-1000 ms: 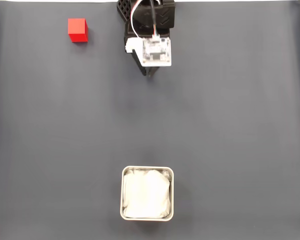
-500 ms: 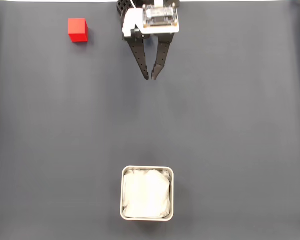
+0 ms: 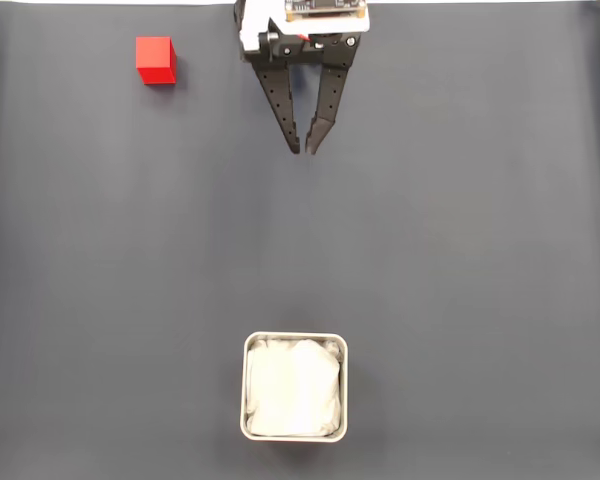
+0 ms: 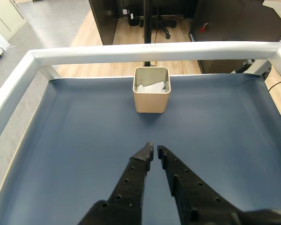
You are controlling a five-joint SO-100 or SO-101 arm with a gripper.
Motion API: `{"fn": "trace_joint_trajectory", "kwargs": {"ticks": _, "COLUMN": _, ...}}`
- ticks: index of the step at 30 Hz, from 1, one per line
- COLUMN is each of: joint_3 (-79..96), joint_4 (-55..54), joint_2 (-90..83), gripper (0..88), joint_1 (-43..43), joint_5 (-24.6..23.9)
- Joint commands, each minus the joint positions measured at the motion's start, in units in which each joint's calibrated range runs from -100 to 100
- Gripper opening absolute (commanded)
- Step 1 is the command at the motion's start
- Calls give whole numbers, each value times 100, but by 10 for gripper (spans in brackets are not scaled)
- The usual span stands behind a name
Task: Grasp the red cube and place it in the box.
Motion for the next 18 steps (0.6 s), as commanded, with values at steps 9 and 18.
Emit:
{"fn": "trace_joint_trajectory", "kwargs": {"ticks": 9, "joint_3": -885, "joint_4": 434, "joint_2": 538, "gripper": 0, "joint_1": 351, "joint_5": -107}}
{"fn": "trace_joint_trajectory", "kwargs": {"ticks": 18, "joint_3": -1141, "joint_4": 508, "joint_2": 755, "gripper": 0, "joint_1": 649, "joint_5": -190}}
